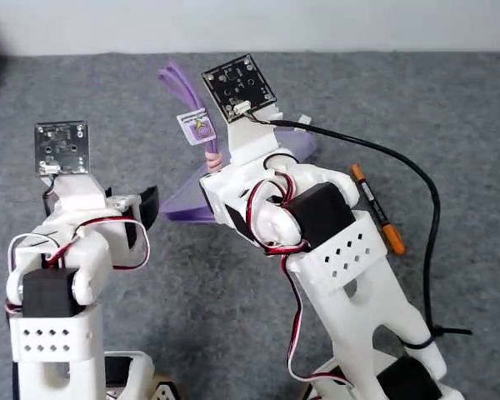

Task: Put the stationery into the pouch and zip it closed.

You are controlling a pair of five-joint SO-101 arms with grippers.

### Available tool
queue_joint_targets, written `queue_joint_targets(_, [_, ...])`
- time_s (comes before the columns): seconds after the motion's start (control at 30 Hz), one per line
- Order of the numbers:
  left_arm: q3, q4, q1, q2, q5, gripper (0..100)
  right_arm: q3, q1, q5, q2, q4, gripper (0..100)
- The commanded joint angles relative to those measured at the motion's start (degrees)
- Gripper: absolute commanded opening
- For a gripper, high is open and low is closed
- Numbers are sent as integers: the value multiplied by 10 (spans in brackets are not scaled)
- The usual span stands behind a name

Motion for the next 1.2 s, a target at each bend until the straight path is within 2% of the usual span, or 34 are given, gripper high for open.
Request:
queue_joint_targets(0.0, [-7,-17,5,-7,8,237,-4,7,-5,-20,-7,8])
queue_joint_targets(0.33, [7,-6,1,-8,7,235,-7,6,3,-22,-160,8])
queue_joint_targets(0.5, [47,-19,1,-4,6,235,-7,5,60,-20,-262,8])
queue_joint_targets(0.87, [175,-252,0,-3,7,107,-7,1,171,29,-459,8])
queue_joint_targets(1.17, [186,-376,0,-3,7,99,-47,-33,244,50,-479,8])
